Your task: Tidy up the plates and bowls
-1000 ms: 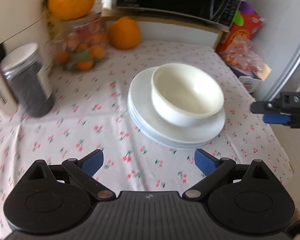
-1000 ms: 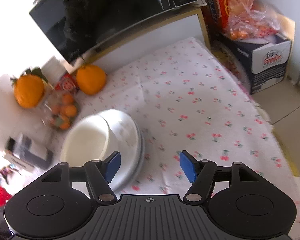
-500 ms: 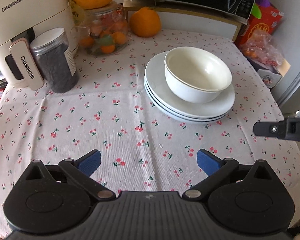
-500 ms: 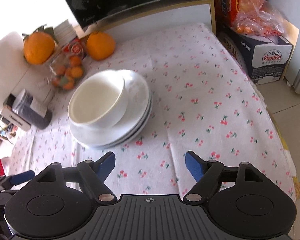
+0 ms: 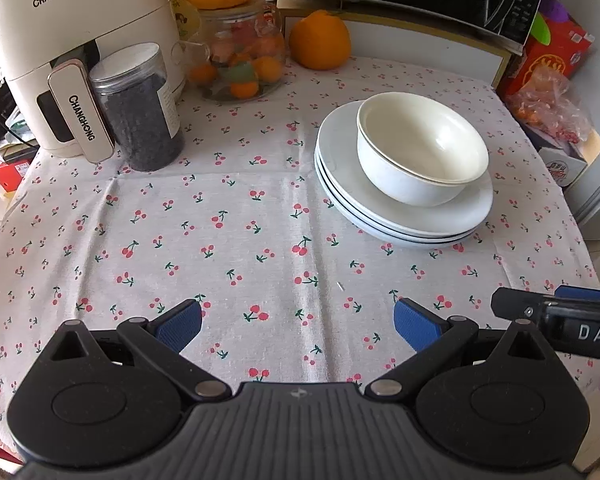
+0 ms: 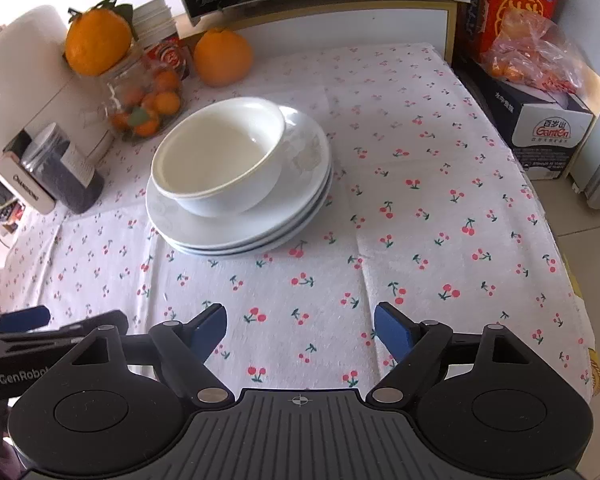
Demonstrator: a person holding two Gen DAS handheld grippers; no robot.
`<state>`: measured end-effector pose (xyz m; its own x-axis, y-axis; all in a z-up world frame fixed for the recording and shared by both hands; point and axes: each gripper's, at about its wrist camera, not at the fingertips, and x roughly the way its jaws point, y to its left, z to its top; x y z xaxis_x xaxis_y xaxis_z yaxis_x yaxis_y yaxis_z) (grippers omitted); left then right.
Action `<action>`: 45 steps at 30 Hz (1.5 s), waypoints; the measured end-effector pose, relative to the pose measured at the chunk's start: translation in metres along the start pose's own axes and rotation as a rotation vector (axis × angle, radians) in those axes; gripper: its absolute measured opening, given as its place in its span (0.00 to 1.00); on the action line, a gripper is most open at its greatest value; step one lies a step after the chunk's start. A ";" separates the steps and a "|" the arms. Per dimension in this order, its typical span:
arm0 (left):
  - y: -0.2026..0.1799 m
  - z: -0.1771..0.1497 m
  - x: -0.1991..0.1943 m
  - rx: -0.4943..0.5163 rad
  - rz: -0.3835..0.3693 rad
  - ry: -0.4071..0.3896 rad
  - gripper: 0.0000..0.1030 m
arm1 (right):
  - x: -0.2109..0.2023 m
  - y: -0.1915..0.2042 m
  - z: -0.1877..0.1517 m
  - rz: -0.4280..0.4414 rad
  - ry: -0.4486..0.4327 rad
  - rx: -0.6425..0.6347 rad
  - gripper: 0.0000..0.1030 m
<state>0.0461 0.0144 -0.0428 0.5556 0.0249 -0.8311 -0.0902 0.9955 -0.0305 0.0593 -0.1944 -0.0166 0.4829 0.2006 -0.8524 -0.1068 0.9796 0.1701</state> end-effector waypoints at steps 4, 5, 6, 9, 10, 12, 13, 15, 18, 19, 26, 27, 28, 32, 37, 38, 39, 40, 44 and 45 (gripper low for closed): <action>-0.002 0.000 -0.001 0.008 0.011 0.000 1.00 | 0.000 0.004 -0.002 -0.003 0.001 -0.013 0.82; -0.002 0.000 -0.001 0.008 0.012 0.000 1.00 | 0.000 0.004 -0.003 -0.004 0.001 -0.016 0.83; -0.002 0.000 -0.001 0.008 0.011 0.001 1.00 | 0.000 0.005 -0.003 -0.006 0.000 -0.019 0.83; -0.002 0.000 -0.001 0.007 0.013 0.001 0.99 | 0.000 0.006 -0.002 -0.011 -0.003 -0.025 0.83; -0.003 -0.001 -0.002 0.005 0.014 0.000 1.00 | 0.000 0.006 -0.003 -0.012 -0.005 -0.025 0.83; -0.003 -0.001 -0.002 0.004 0.015 0.000 1.00 | 0.000 0.006 -0.002 -0.018 -0.012 -0.026 0.83; -0.003 -0.001 -0.002 0.005 0.015 0.000 1.00 | -0.001 0.006 -0.002 -0.021 -0.016 -0.027 0.83; -0.004 -0.001 -0.002 0.008 0.016 -0.001 1.00 | -0.002 0.006 -0.002 -0.026 -0.024 -0.026 0.83; -0.005 -0.002 -0.002 0.013 0.018 -0.001 1.00 | -0.003 0.005 -0.001 -0.034 -0.036 -0.022 0.83; -0.005 -0.002 -0.002 0.014 0.018 0.001 0.99 | -0.003 0.005 -0.001 -0.037 -0.040 -0.020 0.83; -0.006 -0.002 -0.002 0.017 0.020 0.007 0.99 | -0.005 0.004 0.000 -0.052 -0.053 -0.018 0.84; -0.006 -0.002 -0.003 0.019 0.021 0.008 0.99 | -0.005 0.004 0.001 -0.052 -0.053 -0.018 0.84; -0.006 -0.002 -0.002 0.020 0.023 0.008 0.99 | -0.005 0.004 0.001 -0.053 -0.054 -0.018 0.84; -0.006 -0.002 -0.003 0.024 0.023 0.010 0.99 | -0.005 0.004 0.001 -0.051 -0.050 -0.018 0.84; -0.006 -0.003 -0.003 0.024 0.024 0.011 0.99 | -0.004 0.005 0.001 -0.053 -0.051 -0.022 0.84; -0.006 -0.003 -0.003 0.025 0.024 0.010 0.99 | -0.004 0.005 0.001 -0.053 -0.051 -0.022 0.84; -0.006 -0.003 -0.003 0.025 0.025 0.010 0.99 | -0.004 0.005 0.001 -0.054 -0.051 -0.021 0.84; -0.006 -0.003 -0.003 0.025 0.025 0.009 0.99 | -0.004 0.005 0.001 -0.054 -0.050 -0.021 0.84; -0.006 -0.003 -0.003 0.026 0.025 0.011 0.99 | -0.004 0.005 0.001 -0.054 -0.049 -0.023 0.84; -0.006 -0.003 -0.002 0.026 0.025 0.011 0.99 | -0.004 0.005 0.001 -0.054 -0.049 -0.022 0.84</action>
<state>0.0432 0.0084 -0.0426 0.5442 0.0491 -0.8375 -0.0827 0.9966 0.0047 0.0578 -0.1903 -0.0124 0.5301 0.1484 -0.8348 -0.0985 0.9887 0.1132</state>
